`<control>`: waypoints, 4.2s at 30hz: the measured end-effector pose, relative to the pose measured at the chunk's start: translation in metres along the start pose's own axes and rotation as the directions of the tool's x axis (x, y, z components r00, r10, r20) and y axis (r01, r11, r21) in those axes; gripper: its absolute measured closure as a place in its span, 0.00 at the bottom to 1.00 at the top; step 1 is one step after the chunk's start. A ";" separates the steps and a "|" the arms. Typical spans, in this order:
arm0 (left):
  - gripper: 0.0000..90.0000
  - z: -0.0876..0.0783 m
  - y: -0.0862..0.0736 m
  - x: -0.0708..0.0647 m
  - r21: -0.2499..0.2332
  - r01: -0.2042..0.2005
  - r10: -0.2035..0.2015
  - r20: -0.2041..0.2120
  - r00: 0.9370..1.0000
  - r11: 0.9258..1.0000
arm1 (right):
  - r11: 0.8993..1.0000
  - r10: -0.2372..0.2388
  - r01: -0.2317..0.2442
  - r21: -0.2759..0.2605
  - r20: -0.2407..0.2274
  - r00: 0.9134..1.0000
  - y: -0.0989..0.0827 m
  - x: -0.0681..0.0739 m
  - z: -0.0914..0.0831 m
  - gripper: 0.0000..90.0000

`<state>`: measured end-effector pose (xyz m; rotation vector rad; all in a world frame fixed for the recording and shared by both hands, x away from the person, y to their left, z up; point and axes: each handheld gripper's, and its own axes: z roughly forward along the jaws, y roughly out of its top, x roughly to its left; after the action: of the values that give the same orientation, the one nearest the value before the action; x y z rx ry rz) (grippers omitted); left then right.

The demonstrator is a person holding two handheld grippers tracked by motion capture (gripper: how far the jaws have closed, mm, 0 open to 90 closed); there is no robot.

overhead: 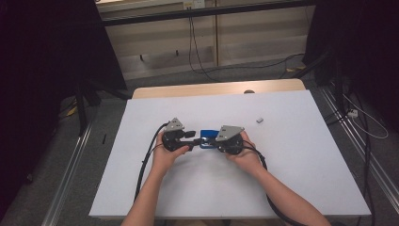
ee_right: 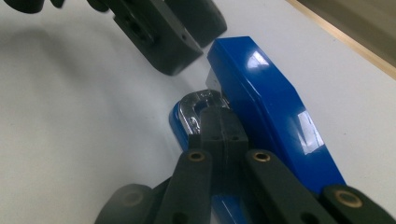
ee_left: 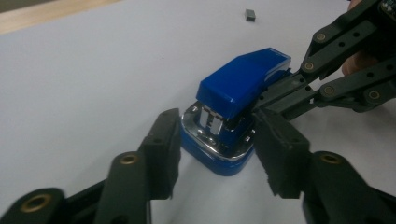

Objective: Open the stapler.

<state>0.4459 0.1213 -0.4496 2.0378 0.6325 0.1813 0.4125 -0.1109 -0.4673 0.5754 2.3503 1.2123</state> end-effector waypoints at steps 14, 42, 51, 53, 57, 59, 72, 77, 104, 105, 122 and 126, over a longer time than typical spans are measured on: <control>0.78 0.012 -0.002 0.009 0.043 -0.012 0.010 0.030 1.000 0.999 | 1.000 0.016 -0.016 0.000 -0.009 1.000 0.000 -0.001 0.000 1.00; 0.80 0.009 0.015 0.005 -0.003 -0.049 0.049 0.056 0.997 0.999 | 0.999 0.032 -0.032 0.001 -0.021 0.999 0.000 -0.003 0.000 1.00; 0.81 0.012 0.022 0.002 -0.015 -0.064 0.065 0.072 0.995 0.998 | 1.000 0.022 -0.022 0.000 -0.012 1.000 0.000 -0.001 0.000 1.00; 0.81 0.012 0.024 0.001 -0.016 -0.067 0.068 0.073 0.995 0.998 | 1.000 0.022 -0.022 0.000 -0.012 1.000 0.000 -0.001 0.000 1.00; 0.81 0.010 0.027 0.001 -0.025 -0.066 0.068 0.077 0.995 0.998 | 1.000 0.021 -0.021 0.000 -0.011 1.000 -0.001 -0.001 0.000 1.00; 0.81 0.010 0.028 0.001 -0.029 -0.069 0.071 0.077 0.995 0.997 | 1.000 0.022 -0.022 0.000 -0.013 1.000 -0.001 -0.001 0.000 1.00; 0.86 0.010 0.034 -0.002 -0.034 -0.074 0.077 0.093 0.993 0.997 | 0.999 0.042 -0.042 0.002 -0.011 0.999 0.000 -0.002 -0.001 1.00; 0.88 0.010 0.036 -0.003 -0.024 -0.080 0.082 0.096 0.992 0.997 | 0.999 0.054 -0.054 0.002 -0.016 0.998 0.000 -0.002 -0.001 1.00; 0.89 0.010 0.046 -0.005 -0.021 -0.085 0.086 0.095 0.992 0.996 | 0.993 0.117 -0.117 -0.015 -0.001 0.993 -0.001 -0.004 -0.004 1.00; 0.89 0.010 0.046 -0.005 -0.021 -0.085 0.086 0.095 0.992 0.996 | 0.993 0.117 -0.117 -0.015 -0.001 0.993 -0.001 -0.004 -0.004 1.00; 0.89 0.011 0.044 -0.001 -0.018 -0.079 0.080 0.091 0.993 0.997 | 0.972 0.211 -0.199 -0.122 0.094 0.973 0.001 -0.004 -0.003 1.00; 0.89 0.011 0.044 0.001 -0.013 -0.076 0.077 0.087 0.993 0.997 | 0.972 0.210 -0.195 -0.133 0.111 0.971 0.002 -0.002 -0.003 1.00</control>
<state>0.4663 0.0960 -0.4186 2.0503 0.4983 0.1386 0.4129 -0.1131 -0.4640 0.8417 2.1377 1.3558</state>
